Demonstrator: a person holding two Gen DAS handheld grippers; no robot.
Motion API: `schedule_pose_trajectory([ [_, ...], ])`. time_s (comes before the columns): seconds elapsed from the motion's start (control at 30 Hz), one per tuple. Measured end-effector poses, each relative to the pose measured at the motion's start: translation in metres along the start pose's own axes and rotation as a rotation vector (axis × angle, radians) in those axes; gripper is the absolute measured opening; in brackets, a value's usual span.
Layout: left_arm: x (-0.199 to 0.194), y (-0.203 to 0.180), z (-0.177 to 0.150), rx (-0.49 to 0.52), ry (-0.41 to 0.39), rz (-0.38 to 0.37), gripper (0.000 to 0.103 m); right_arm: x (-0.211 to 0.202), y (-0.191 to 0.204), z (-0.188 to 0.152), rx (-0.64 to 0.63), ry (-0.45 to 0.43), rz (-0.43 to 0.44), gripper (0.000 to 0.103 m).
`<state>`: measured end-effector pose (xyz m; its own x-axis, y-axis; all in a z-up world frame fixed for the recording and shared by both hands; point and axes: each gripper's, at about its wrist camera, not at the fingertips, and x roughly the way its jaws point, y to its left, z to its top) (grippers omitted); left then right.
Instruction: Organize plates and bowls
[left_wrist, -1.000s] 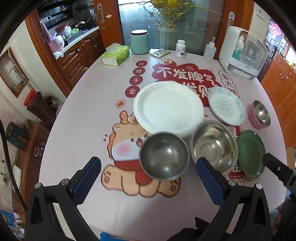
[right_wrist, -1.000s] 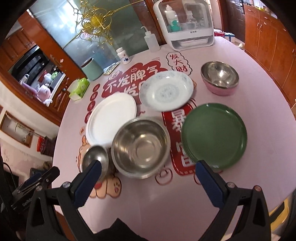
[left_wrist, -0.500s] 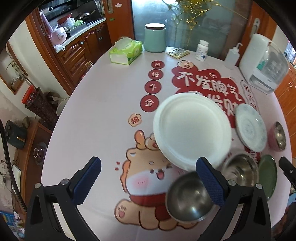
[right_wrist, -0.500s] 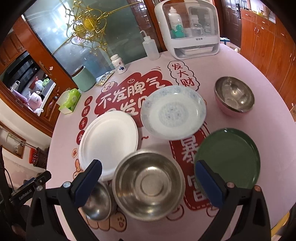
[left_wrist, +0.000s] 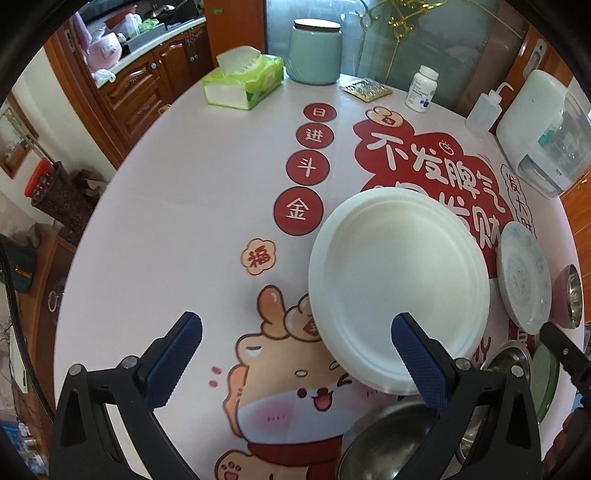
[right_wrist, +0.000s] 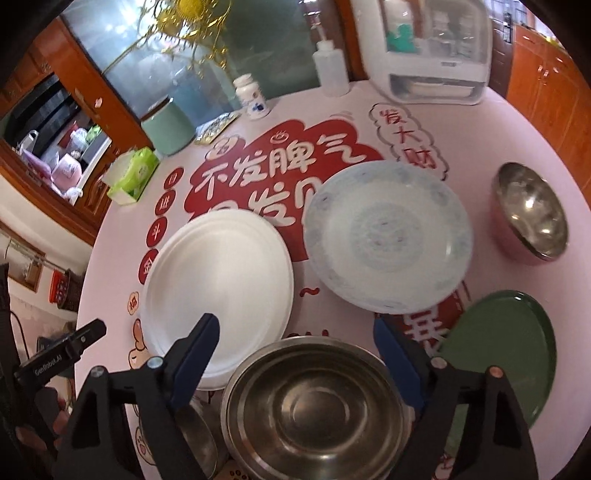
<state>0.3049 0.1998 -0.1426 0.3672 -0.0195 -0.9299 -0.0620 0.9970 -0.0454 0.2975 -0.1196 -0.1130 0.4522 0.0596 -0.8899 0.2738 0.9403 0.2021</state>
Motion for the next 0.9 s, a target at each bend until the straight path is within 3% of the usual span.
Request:
schedule_pose_trajectory([
  [0.27,0.037,-0.005,0.007,0.012,0.031,-0.038,0.093,0.032,0.0,0.006,-0.007,0.063,0.022,0.069],
  [0.37,0.05,-0.006,0.008,0.014,0.05,-0.047,0.084,0.042,-0.001,0.008,-0.016,0.079,0.017,0.064],
  [0.53,0.069,-0.004,0.009,-0.014,0.097,-0.07,0.058,0.056,-0.005,0.009,-0.025,0.107,0.026,0.051],
  [0.67,0.079,-0.004,0.009,-0.03,0.116,-0.095,0.056,0.064,-0.006,0.009,-0.026,0.129,0.047,0.046],
  [0.9,0.089,-0.01,0.01,-0.02,0.139,-0.107,0.039,0.075,-0.009,0.01,-0.021,0.156,0.084,0.039],
])
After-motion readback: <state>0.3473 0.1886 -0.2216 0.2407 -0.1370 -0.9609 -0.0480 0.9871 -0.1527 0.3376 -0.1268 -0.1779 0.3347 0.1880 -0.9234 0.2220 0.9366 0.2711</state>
